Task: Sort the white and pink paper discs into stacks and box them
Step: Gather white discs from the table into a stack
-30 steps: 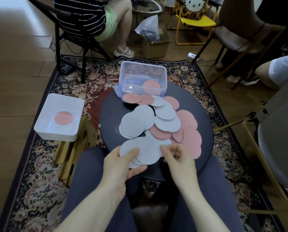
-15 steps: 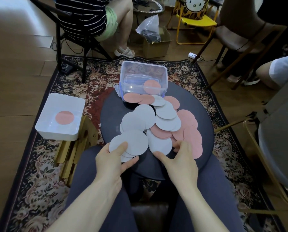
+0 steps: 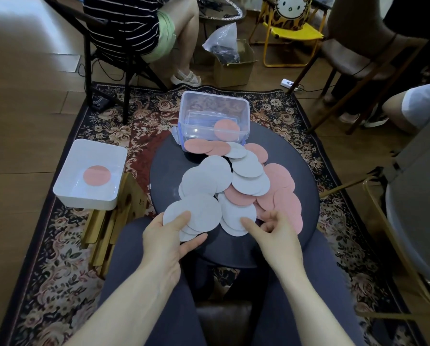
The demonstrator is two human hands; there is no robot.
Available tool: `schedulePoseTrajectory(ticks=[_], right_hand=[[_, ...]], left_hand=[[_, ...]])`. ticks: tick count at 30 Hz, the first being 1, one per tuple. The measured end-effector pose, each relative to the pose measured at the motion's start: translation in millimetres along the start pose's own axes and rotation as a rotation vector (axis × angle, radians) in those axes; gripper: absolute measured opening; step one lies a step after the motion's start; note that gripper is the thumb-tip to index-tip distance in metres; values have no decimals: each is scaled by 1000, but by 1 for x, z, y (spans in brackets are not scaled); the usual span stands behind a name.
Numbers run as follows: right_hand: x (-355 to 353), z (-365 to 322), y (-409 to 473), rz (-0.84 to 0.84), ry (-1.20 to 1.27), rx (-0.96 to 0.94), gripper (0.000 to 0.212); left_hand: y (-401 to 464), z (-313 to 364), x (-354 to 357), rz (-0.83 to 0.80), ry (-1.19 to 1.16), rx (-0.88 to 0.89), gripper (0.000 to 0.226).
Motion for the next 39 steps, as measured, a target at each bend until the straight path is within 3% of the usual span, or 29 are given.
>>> schedulePoseTrajectory(ticks=[6,17,23,27,30,39], right_hand=[[3,-19,-11,87,-199,-73,47],[4,1,8,-35,16,27,21],[-2,0,3,19,-35,1,12],[-8,-18,-11,120,-172,-84,36],[0,-24,-11,106,-235,-102,52],[3,-31,-19,171,-243,-170,47]], left_hand=[[-1,1,0,1,3,-4,15],[-3,1,2,-14,5,-23,23],[-2,0,0,-1,6,-26,24],[-1,0,0,0,10,-25,23],[-1,-1,0,7,7,-29,24],[-1,0,-1,8,9,-35,17]])
Point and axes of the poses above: each hand's wrist, its own y-axis towards the middle knuckle, its own x-axis out of the palm, z = x × y, the point moved 10 cm from there along y, towards the middle knuckle, and after that the axes turned 12 degrees about -y, right-handed, at the moved point
